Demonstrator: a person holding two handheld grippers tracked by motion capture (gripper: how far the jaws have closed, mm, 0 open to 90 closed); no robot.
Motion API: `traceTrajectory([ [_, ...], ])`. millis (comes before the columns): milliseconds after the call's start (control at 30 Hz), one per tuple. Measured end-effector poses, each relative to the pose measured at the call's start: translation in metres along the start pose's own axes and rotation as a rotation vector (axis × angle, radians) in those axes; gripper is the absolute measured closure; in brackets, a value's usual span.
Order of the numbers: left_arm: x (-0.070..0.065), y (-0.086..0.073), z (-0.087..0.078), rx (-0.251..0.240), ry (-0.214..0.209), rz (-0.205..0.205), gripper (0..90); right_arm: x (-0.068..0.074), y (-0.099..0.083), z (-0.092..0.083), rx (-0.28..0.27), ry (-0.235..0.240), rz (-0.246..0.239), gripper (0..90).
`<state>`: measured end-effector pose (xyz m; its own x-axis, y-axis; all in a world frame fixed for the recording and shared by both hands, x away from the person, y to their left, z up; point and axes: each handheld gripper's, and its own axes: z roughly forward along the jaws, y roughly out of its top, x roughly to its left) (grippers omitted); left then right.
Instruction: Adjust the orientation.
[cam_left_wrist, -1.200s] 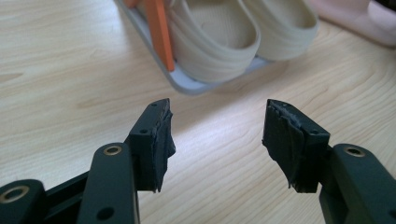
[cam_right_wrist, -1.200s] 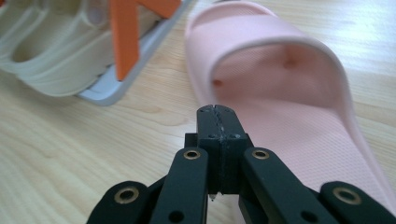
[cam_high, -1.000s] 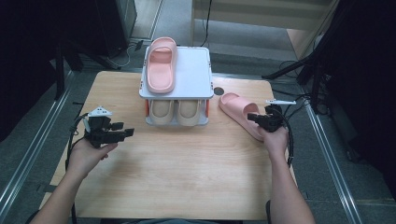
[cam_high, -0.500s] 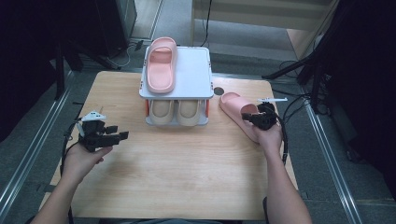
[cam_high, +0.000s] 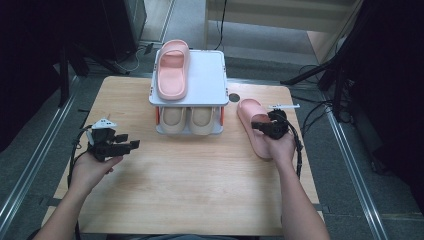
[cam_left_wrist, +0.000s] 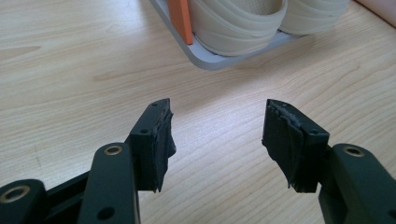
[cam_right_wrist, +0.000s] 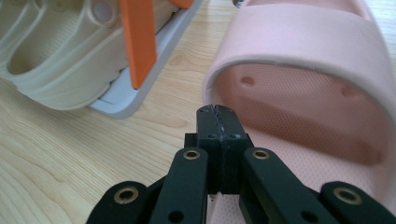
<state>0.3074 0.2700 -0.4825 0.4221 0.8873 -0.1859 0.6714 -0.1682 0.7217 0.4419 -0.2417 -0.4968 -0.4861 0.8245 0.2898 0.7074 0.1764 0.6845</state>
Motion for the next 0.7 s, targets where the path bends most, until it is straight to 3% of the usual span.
traceTrajectory([
  [267,-0.004,0.001,0.004,-0.007,-0.015,0.019,42.4,0.011,0.004,0.009,-0.011,0.030,0.029,89.0],
  [433,-0.005,0.001,0.004,-0.009,-0.020,0.024,42.4,0.016,0.006,0.011,-0.002,0.025,-0.001,90.0],
  [533,-0.005,0.001,0.003,-0.012,-0.021,0.025,42.4,0.013,0.007,0.006,-0.007,0.015,0.001,90.0],
  [700,-0.003,0.002,0.003,-0.012,-0.025,0.018,42.4,0.007,0.009,-0.014,-0.063,0.014,0.027,89.0],
])
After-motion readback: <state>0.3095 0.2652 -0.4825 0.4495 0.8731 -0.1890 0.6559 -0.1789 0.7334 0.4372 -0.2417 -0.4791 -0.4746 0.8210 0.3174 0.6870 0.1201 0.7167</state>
